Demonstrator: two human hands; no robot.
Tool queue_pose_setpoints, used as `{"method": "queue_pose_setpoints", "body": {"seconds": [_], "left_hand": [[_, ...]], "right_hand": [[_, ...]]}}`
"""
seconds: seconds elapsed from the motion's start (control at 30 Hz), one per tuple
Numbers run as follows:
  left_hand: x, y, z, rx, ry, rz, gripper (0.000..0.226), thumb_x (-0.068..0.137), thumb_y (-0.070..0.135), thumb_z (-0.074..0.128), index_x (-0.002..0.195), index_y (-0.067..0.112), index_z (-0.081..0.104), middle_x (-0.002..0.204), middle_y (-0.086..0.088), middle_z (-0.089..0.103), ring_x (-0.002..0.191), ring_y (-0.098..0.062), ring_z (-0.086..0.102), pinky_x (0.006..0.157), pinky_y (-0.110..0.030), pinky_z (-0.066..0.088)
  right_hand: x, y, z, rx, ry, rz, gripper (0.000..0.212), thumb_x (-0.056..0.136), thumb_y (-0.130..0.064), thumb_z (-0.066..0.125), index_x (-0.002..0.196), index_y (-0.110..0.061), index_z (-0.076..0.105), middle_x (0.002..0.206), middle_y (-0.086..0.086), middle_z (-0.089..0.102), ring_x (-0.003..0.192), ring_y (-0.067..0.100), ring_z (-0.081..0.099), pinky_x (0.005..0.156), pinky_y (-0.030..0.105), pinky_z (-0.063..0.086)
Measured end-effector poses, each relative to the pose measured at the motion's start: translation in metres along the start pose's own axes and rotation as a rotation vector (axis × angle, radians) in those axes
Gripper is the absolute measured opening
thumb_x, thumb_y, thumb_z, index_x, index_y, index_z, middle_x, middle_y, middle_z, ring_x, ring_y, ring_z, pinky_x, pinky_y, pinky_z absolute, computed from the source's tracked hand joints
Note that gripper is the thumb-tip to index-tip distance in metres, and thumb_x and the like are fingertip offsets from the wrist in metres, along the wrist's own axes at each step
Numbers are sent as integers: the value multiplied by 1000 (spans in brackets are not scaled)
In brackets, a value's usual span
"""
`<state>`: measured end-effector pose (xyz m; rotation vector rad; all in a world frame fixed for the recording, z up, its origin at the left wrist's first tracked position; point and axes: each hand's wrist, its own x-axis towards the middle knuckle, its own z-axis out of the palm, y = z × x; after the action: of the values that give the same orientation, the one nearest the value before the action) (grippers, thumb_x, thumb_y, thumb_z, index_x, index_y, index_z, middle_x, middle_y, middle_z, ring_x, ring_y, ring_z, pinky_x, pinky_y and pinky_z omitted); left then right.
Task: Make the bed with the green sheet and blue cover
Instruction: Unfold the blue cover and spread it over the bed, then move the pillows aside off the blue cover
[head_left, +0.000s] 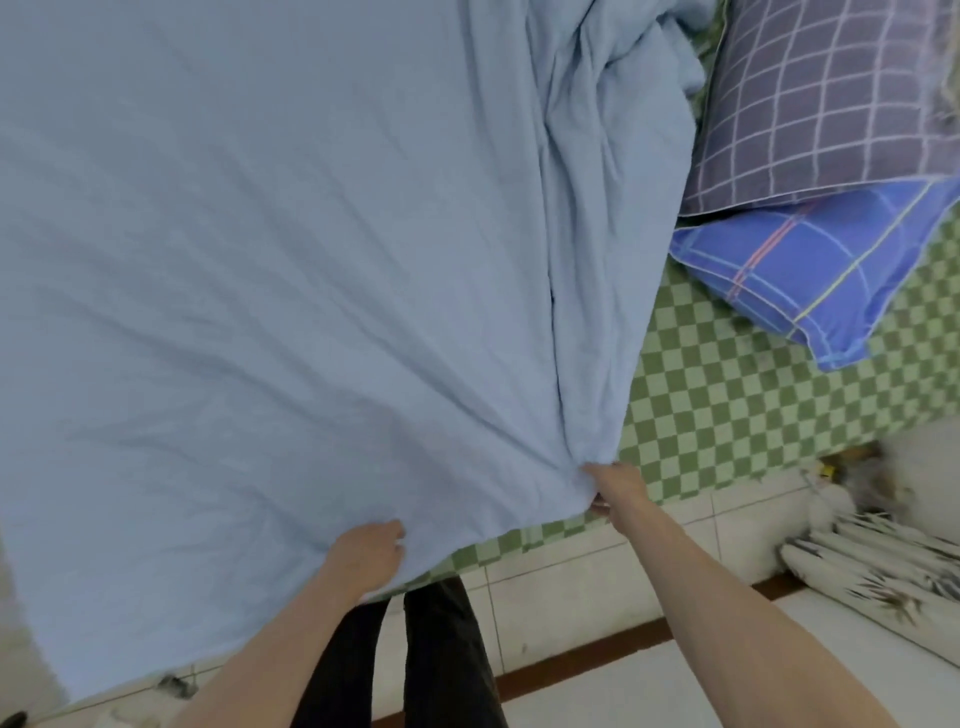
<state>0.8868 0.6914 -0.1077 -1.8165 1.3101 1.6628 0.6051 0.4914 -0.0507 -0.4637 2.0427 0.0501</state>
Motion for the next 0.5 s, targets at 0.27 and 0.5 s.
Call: {"method": "queue_pose_setpoints", "body": {"seconds": [0.27,0.5], "left_hand": [[16,83,-37,-197,156,20,38,107,36,36,141,25,48,137,3,59,120,-15,57,98,-23,42],[67,205,-39,-428,206,48,46,104,31,50,148,27,36,135,4,53,121,-13,54,113,-27,36]], "right_hand": [[16,-88,-72,-97,95,-218,68,89,-42,68,144,-11,45,129,5,59,107,23,59,93,39,51],[90,-253,-198,294,146,-482,106,73,-60,77,155,-19,25,110,3,61,107,24,58,104,52,48]]}}
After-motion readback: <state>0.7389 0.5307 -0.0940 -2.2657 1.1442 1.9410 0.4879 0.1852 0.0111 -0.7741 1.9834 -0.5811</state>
